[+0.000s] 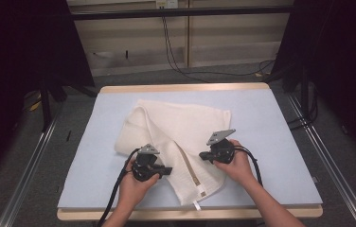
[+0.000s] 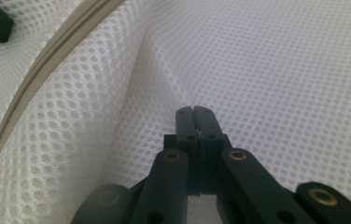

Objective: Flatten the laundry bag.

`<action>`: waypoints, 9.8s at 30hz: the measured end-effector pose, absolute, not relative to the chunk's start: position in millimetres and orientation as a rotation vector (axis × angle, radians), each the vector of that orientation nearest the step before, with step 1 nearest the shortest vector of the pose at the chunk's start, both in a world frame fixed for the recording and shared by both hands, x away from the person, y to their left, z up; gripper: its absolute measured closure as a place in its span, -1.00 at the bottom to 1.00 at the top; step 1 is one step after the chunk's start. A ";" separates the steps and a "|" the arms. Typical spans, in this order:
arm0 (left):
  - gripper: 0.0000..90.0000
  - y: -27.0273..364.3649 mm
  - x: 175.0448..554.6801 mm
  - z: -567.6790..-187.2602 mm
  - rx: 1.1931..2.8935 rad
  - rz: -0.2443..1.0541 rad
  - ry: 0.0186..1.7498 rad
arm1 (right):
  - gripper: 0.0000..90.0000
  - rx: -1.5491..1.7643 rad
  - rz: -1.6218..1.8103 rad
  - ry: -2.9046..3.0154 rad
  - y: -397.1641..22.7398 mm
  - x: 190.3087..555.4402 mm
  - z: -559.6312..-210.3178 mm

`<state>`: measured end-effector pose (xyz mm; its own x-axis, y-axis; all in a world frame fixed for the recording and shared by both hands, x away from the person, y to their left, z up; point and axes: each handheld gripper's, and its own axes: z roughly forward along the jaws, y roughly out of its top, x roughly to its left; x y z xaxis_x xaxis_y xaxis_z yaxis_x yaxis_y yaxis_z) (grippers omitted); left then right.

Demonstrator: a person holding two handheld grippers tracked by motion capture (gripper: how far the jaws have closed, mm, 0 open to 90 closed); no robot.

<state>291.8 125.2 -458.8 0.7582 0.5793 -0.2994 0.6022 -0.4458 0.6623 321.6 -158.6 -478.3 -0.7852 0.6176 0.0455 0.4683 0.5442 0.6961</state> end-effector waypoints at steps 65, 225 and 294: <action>0.00 146.9 305.4 -434.1 1.971 0.050 0.957 | 0.85 0.900 1.177 2.513 -152.9 297.6 -468.5; 0.53 220.5 356.6 -469.6 2.168 0.235 1.205 | 1.00 1.266 0.899 2.341 -226.7 265.4 -476.0; 0.94 234.9 319.7 -463.1 2.070 0.159 1.272 | 0.96 1.448 0.950 2.143 -235.7 330.5 -476.6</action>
